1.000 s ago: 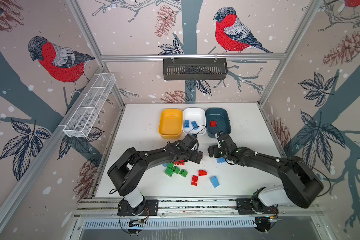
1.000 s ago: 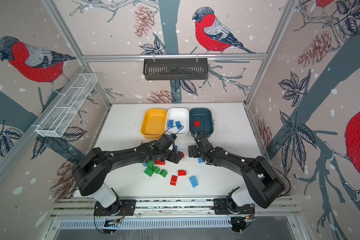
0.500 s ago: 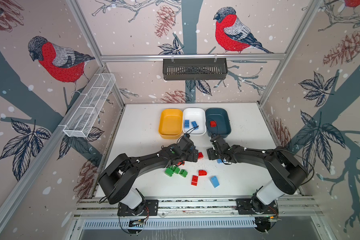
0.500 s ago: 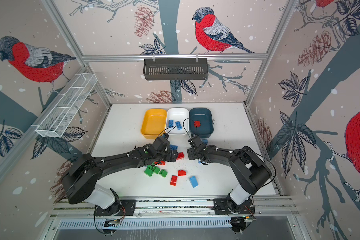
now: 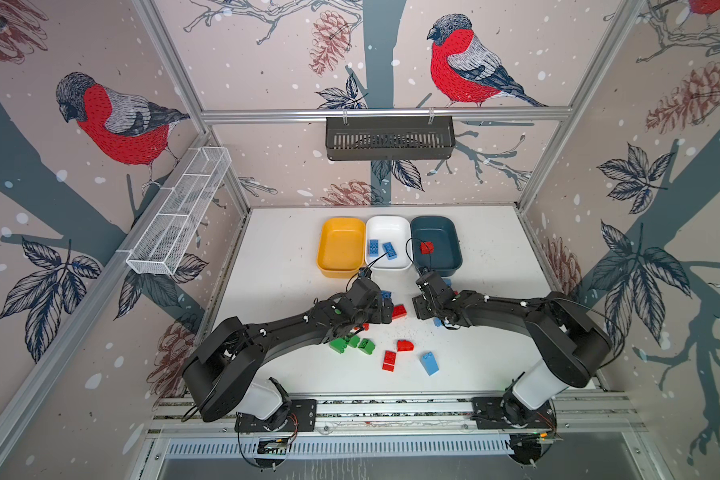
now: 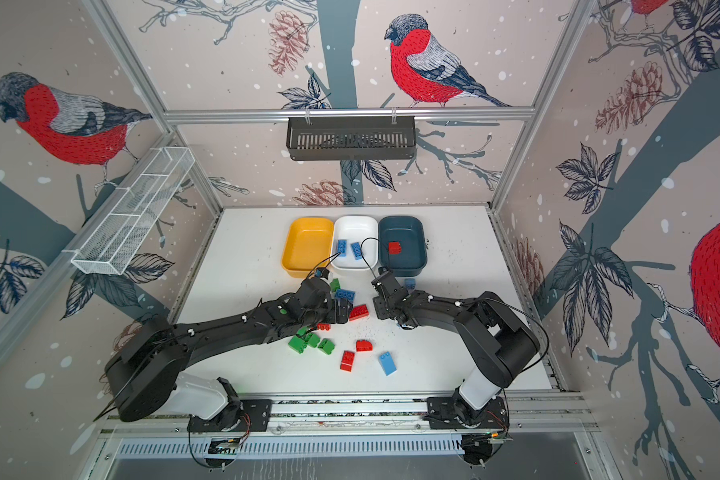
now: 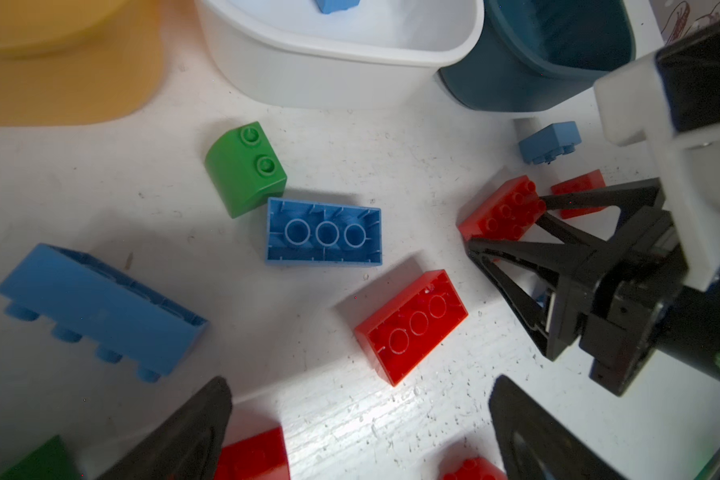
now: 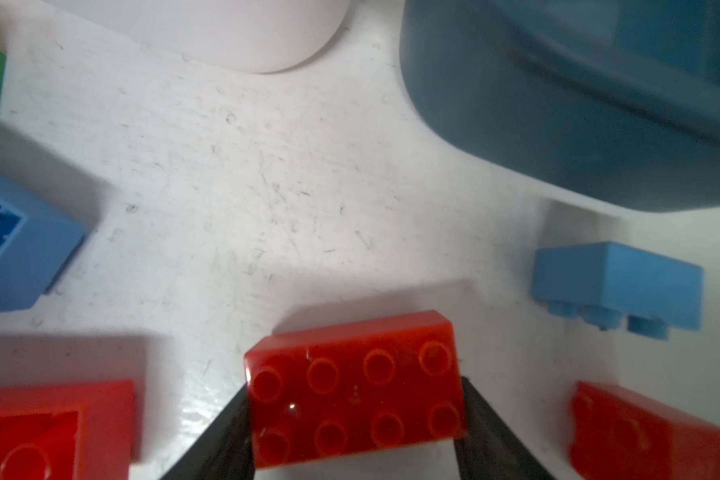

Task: Sort the legos into containers by color
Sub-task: 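Lift the large red brick into the teal tub and open the right gripper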

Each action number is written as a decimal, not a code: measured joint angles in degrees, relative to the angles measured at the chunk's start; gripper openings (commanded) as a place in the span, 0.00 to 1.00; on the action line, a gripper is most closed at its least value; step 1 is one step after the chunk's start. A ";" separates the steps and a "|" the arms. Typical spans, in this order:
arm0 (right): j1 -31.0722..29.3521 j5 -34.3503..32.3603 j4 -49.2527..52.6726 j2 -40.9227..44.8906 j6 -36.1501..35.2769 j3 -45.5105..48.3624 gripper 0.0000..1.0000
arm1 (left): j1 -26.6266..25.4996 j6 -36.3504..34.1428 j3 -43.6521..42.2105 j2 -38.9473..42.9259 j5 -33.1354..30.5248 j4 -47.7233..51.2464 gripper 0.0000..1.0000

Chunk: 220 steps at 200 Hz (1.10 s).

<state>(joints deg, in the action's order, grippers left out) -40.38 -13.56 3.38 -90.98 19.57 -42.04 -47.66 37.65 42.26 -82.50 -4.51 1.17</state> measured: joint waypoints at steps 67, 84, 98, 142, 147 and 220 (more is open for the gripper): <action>2.56 0.04 -3.41 13.88 -1.44 3.48 0.56 | 0.00 2.95 -0.59 2.91 -2.21 -2.23 0.97; 5.22 0.31 -4.79 14.93 0.07 2.82 0.56 | 0.00 4.61 -1.40 4.09 -3.28 -3.02 0.97; 8.02 1.05 -5.33 14.71 1.51 1.42 0.56 | 0.00 5.90 -1.88 4.37 -4.17 -3.26 0.97; 14.34 3.32 -4.74 8.61 2.93 -5.33 0.57 | 0.00 8.90 -2.58 4.46 -6.32 -3.21 0.97; 14.91 3.37 -4.24 7.32 2.91 -6.67 0.57 | 0.00 8.92 -2.60 4.44 -6.40 -3.23 0.97; 17.20 2.71 1.97 -8.37 1.40 -21.51 0.58 | 0.00 12.07 -8.41 4.79 -6.47 -5.25 0.97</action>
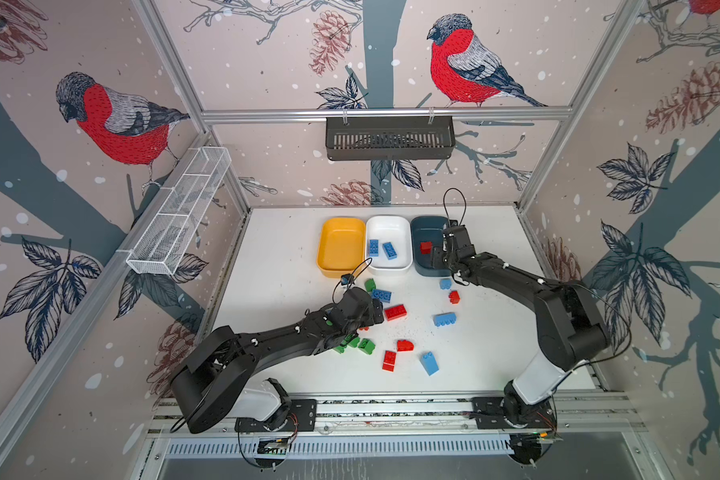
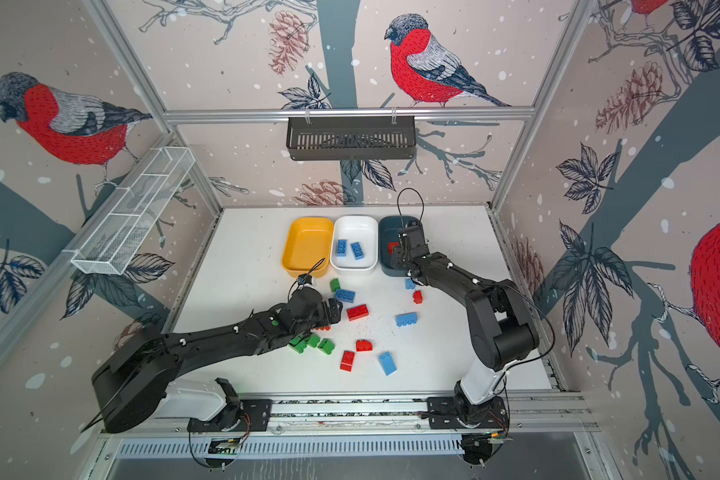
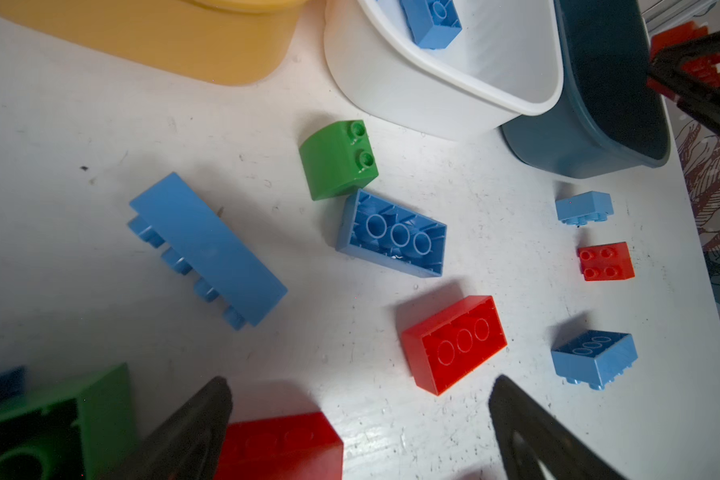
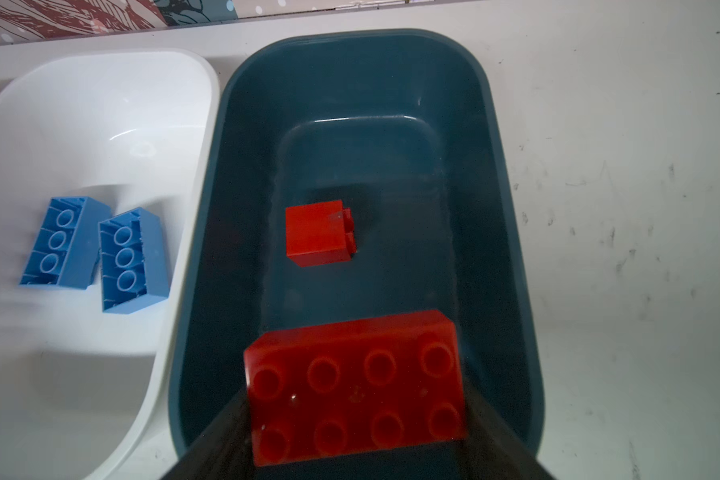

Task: Sort the legos into containers by color
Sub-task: 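Lift the large red brick into the teal tub and open the right gripper, then grasp a long light blue brick with the left gripper while the right withdraws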

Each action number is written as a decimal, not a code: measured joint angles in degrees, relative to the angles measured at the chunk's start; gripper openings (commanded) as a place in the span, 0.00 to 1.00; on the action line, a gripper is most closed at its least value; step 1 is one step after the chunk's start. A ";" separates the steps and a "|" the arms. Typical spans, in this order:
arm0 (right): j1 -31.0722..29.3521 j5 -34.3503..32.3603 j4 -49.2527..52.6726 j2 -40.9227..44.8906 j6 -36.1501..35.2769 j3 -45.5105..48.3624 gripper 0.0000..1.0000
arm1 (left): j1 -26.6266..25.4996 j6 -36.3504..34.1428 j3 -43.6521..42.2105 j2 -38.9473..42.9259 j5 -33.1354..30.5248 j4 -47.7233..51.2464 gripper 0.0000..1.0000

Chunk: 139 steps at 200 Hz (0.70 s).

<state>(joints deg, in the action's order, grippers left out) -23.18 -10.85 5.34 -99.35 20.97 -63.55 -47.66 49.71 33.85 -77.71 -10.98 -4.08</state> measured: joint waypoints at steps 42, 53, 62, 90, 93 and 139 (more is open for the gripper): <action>-0.33 -0.94 2.78 -5.31 0.15 -5.16 0.67 | -0.07 0.94 -0.85 0.90 0.00 -1.51 0.97; -0.44 -1.40 3.28 -5.46 0.28 -5.64 0.71 | -0.07 0.94 -0.87 1.20 -0.07 -1.64 0.97; -0.59 -1.66 3.54 -5.49 0.33 -5.90 0.73 | -0.07 0.94 -0.87 1.55 -0.20 -1.64 0.97; -1.29 -2.23 4.22 -5.40 0.52 -6.10 0.83 | -0.09 1.01 -0.92 2.03 -0.92 -1.64 0.97; -1.38 -2.27 4.35 -5.35 0.50 -6.10 0.84 | -0.09 1.05 -0.92 2.05 -1.01 -1.64 0.97; -3.41 -4.17 5.33 -2.27 0.52 -5.46 0.89 | -0.11 1.09 -0.44 2.05 -1.20 -1.53 0.97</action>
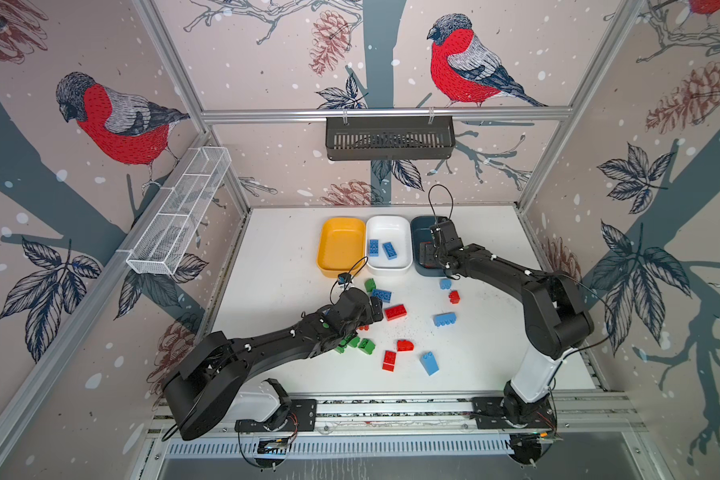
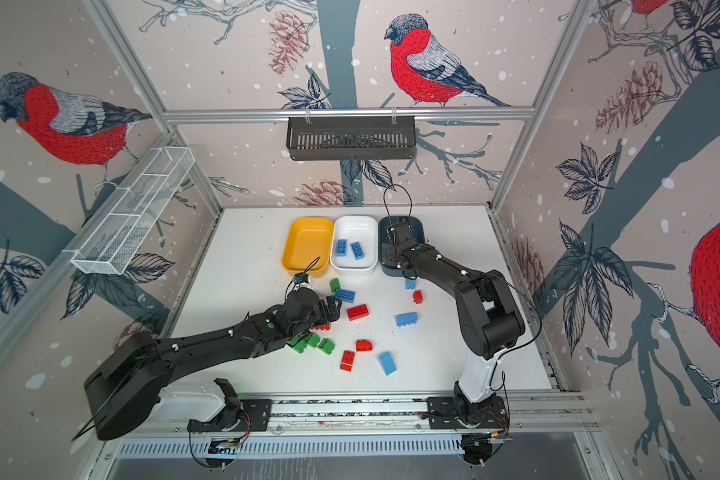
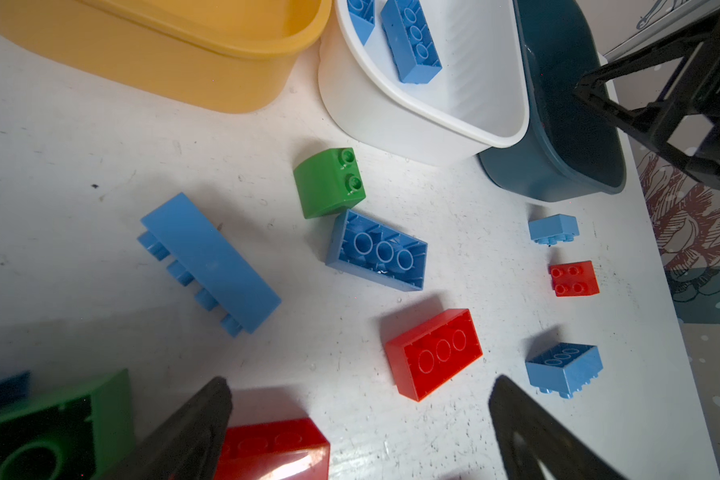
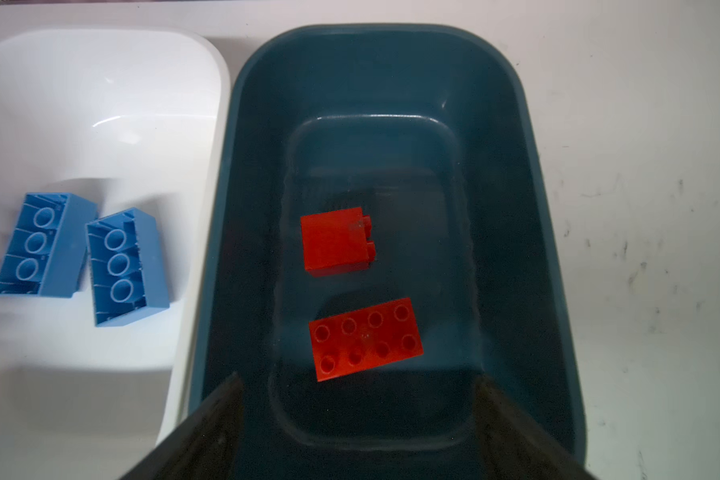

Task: Sort the legos into containers by color
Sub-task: 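Grasp a long light blue brick with the left gripper while the right withdraws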

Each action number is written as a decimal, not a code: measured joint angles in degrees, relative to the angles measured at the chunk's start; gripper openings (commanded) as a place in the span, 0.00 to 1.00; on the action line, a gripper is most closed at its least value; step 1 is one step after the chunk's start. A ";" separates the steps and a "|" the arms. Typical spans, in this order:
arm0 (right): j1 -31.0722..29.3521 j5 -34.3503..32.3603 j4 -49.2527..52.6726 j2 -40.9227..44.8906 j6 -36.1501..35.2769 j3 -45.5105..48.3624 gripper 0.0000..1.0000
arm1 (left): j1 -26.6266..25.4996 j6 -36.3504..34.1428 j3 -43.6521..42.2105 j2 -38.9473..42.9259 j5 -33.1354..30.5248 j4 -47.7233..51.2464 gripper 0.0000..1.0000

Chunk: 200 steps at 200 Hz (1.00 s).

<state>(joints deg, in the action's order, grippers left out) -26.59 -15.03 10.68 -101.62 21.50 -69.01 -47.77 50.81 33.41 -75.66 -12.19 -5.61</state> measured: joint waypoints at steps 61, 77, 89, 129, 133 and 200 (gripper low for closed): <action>-2.75 -3.15 -0.13 9.38 1.84 5.25 0.92 | 0.00 1.05 4.13 -1.75 -2.08 4.48 0.97; -3.10 -3.78 -0.57 12.66 2.62 7.61 0.92 | 0.00 1.40 6.21 -2.93 -3.28 6.64 0.97; -3.30 -4.39 -0.81 15.47 3.61 9.57 0.93 | 0.00 1.88 7.76 -4.02 -4.39 8.63 0.97; -3.52 -5.97 -2.69 25.40 7.26 18.14 0.96 | 0.00 4.98 14.82 -8.74 -8.04 17.49 0.97; -3.52 -6.12 -2.75 26.38 7.48 19.08 0.96 | 0.00 5.40 15.52 -9.22 -8.41 18.36 0.97; -3.48 -8.13 -4.76 40.30 10.21 31.08 1.00 | 0.00 10.45 25.70 -17.84 -12.74 32.09 0.97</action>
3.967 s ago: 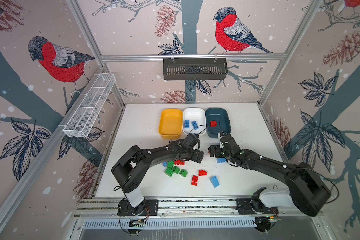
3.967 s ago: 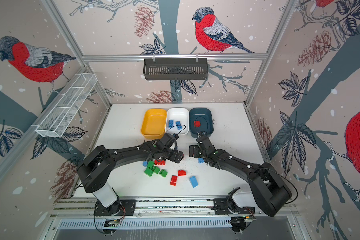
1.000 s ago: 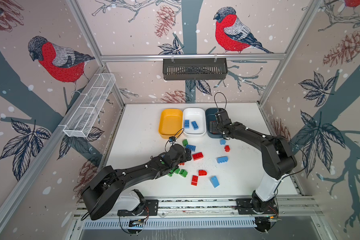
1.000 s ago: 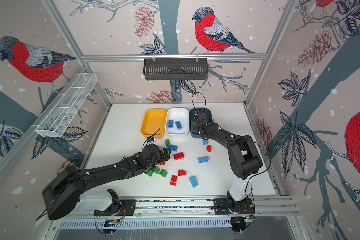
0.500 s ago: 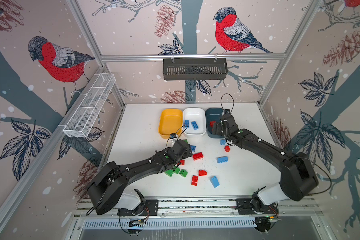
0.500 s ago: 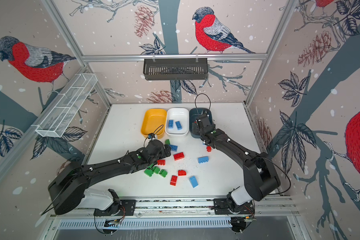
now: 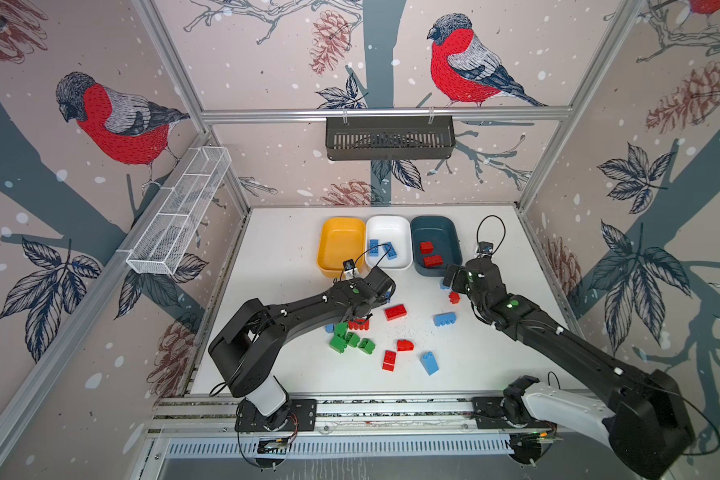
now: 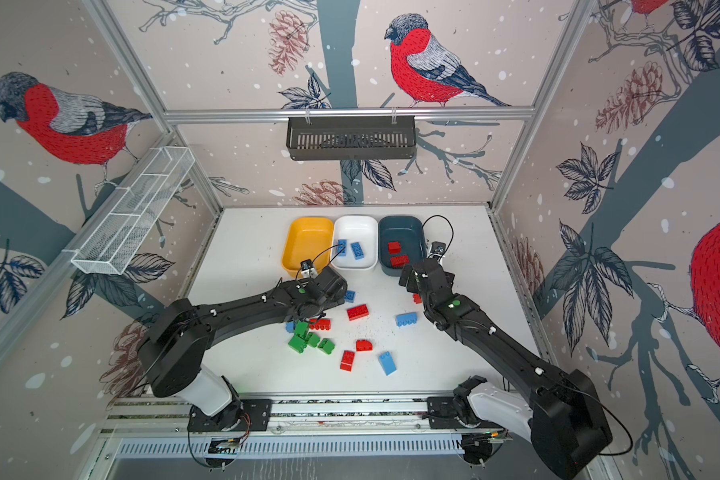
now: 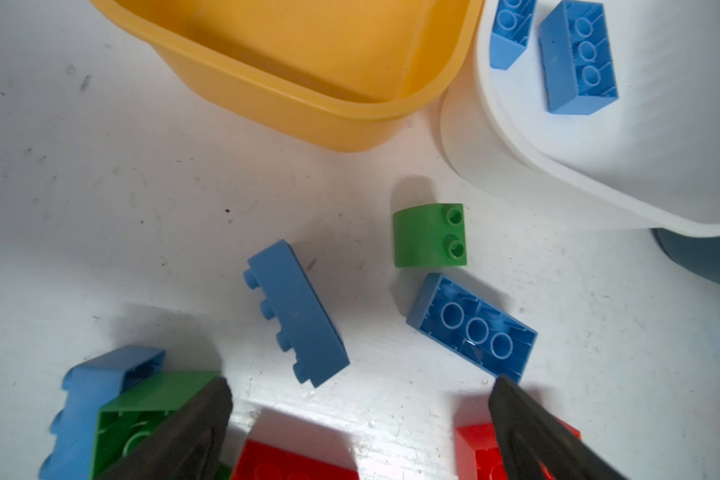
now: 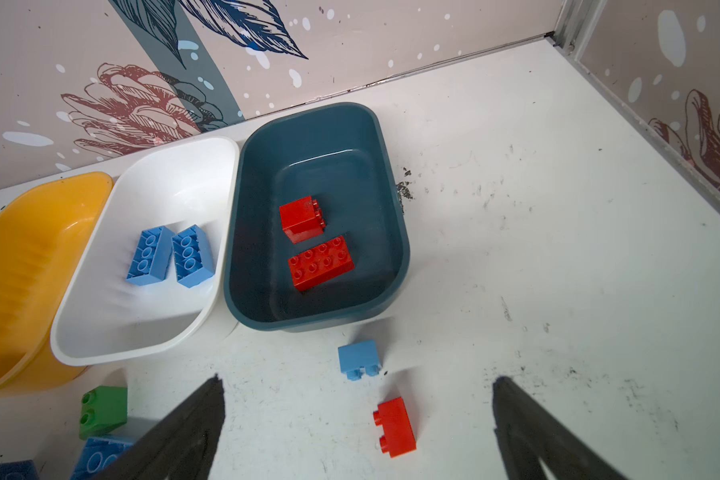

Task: Sort the legos into containers by color
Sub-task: 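Grasp a long light blue brick with the left gripper while the right withdraws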

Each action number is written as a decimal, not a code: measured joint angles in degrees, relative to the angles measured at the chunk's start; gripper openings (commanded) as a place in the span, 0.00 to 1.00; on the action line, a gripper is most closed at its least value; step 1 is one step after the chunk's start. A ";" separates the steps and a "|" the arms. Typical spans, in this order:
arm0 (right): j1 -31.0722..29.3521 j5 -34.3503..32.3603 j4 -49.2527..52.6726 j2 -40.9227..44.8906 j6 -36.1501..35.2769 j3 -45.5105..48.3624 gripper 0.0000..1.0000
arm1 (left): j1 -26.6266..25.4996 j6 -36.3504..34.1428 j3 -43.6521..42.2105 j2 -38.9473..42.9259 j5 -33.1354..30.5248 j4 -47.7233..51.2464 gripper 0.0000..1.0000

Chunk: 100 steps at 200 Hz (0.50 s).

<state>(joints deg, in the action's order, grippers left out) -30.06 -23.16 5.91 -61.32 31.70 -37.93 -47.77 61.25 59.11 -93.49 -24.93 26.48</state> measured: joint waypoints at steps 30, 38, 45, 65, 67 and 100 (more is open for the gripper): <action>0.02 -0.68 -0.07 2.71 1.27 2.32 0.99 | 0.42 1.53 1.62 -1.64 -0.81 3.69 0.96; 0.02 -0.81 0.07 3.15 1.38 2.51 0.99 | 0.72 1.62 2.10 -2.19 -0.90 4.39 0.94; 0.02 -0.87 0.11 3.54 1.60 2.60 1.00 | 0.96 1.84 2.45 -2.62 -0.98 4.68 0.92; 0.00 -1.29 0.22 4.83 2.71 3.04 0.99 | 1.49 2.36 3.17 -3.80 -1.18 5.77 0.84; 0.00 -1.40 0.28 5.05 2.73 3.13 0.99 | 1.51 2.36 3.19 -3.82 -1.20 5.84 0.83; 0.02 -2.62 0.66 7.37 3.02 4.26 1.00 | 1.84 2.99 3.23 -4.31 -2.12 6.69 0.70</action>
<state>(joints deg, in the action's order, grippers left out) -30.04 -25.78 6.57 -53.95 34.72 -33.67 -45.93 64.25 62.35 -97.80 -27.05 33.17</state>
